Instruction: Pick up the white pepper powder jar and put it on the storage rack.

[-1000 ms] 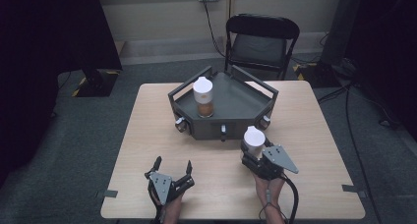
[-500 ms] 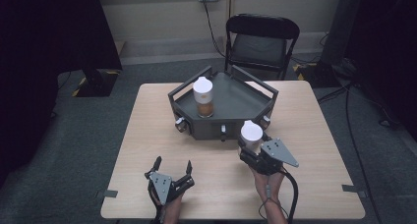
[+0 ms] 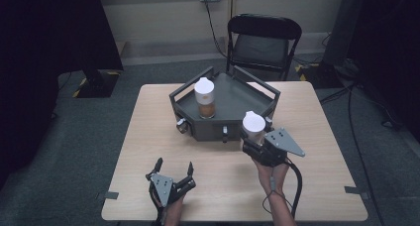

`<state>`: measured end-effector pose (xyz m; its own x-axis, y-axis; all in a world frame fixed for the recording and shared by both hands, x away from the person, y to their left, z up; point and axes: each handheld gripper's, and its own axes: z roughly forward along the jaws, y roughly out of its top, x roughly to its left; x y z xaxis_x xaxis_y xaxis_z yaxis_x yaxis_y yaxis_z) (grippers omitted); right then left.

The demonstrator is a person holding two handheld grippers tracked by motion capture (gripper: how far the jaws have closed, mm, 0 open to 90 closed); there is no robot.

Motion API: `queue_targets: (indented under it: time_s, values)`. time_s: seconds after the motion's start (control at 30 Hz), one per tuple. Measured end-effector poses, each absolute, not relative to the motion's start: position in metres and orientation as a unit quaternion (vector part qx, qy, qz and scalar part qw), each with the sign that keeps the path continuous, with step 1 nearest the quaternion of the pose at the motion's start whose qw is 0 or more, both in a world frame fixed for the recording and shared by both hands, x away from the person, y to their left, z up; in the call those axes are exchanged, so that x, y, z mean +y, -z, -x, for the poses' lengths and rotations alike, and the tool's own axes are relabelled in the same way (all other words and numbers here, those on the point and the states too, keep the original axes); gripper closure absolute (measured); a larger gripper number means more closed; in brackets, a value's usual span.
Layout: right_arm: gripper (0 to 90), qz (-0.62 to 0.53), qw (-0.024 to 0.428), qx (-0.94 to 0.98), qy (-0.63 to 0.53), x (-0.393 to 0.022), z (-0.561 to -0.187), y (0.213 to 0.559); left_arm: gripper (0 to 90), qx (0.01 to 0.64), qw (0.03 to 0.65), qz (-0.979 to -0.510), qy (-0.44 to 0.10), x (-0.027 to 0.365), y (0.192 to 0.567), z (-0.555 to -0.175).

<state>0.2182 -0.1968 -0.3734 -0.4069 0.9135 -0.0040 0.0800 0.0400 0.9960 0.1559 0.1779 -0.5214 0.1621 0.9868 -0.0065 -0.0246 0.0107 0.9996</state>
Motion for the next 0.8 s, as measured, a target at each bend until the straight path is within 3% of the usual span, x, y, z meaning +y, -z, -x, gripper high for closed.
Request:
queue_targets:
  time_s: [0.8]
  values:
    - [30.1,-0.404,0.368,0.621,-0.561,-0.195,-0.257,0.338,0.1,0.454,0.548,-0.530,-0.461,0.178,0.521,-0.156]
